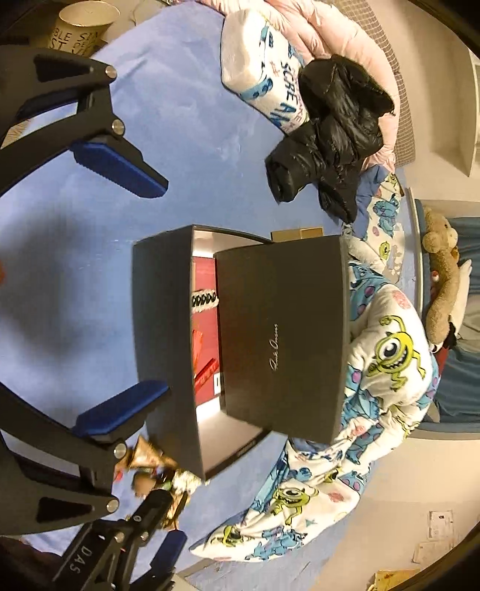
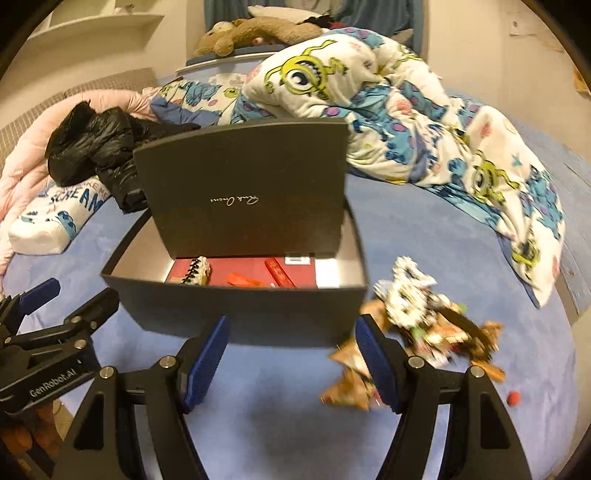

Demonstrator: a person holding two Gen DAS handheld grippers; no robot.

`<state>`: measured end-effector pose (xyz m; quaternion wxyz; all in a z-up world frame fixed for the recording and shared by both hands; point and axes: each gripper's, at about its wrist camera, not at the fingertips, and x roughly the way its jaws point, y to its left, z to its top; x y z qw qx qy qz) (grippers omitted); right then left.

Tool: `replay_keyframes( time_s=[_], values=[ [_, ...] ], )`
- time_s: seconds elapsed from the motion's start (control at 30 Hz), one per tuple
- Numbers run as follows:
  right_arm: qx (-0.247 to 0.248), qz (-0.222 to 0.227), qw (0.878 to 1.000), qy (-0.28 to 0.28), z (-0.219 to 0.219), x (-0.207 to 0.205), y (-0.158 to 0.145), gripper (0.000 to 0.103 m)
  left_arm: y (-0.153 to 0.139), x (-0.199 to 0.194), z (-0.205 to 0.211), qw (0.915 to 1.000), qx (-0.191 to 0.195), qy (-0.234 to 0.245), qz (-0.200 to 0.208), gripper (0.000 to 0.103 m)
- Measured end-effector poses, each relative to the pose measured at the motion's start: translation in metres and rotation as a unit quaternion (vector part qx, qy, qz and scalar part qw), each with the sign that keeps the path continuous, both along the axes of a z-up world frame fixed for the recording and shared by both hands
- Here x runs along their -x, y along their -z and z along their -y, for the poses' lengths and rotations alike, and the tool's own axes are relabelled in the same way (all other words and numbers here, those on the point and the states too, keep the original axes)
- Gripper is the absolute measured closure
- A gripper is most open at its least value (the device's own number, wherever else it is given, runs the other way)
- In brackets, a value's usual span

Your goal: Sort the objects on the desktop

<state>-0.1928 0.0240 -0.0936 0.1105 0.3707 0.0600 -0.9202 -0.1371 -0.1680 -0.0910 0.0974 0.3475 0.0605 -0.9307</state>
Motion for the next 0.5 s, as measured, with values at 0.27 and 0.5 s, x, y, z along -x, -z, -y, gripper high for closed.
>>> replay_keyframes(
  time_s=[0.27, 0.5],
  values=[
    [-0.002, -0.019, 1.000, 0.010, -0.037, -0.065, -0.036, 0.027, -0.043, -0.057, -0.049, 0.9996, 0.026, 0.005, -0.012, 0.000],
    [0.005, -0.039, 0.999, 0.025, -0.069, -0.107, -0.059, 0.022, -0.048, -0.087, -0.082, 0.9994, 0.018, 0.023, -0.016, 0.000]
  ],
)
